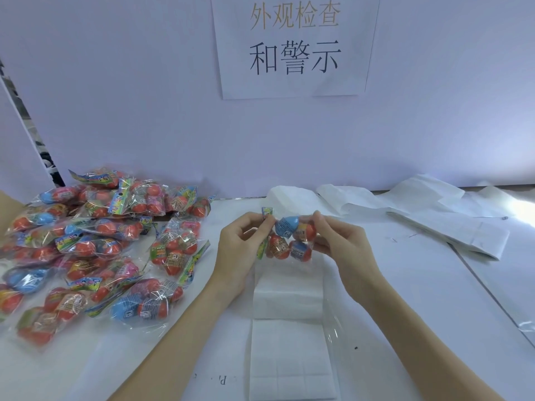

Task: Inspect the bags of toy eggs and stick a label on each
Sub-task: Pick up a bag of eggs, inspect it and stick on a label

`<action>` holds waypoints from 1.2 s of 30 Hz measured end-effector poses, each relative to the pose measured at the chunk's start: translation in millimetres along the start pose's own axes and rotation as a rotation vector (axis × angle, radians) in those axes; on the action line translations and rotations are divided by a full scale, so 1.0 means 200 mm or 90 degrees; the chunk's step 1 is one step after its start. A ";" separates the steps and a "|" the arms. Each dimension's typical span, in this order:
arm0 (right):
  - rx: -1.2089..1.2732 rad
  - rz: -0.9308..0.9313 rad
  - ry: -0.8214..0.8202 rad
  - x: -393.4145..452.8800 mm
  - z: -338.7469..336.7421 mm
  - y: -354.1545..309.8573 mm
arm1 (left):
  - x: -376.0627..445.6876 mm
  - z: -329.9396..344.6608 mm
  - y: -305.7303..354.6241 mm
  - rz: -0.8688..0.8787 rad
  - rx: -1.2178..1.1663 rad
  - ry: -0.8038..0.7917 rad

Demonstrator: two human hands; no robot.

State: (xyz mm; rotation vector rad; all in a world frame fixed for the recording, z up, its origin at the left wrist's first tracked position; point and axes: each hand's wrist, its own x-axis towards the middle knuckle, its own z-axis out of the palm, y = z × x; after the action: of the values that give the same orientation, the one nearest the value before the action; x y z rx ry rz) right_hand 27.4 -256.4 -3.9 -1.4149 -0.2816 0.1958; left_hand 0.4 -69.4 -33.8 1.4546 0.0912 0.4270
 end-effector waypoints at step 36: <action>-0.142 0.006 -0.105 0.00 -0.03 -0.02 | -0.03 0.00 0.05 0.060 0.124 0.052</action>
State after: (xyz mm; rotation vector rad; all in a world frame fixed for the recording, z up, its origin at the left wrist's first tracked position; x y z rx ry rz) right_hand 29.1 -262.9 -0.2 -1.6243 -0.4436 0.2973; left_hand -6.4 -71.3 -25.4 1.6377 0.1323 0.5666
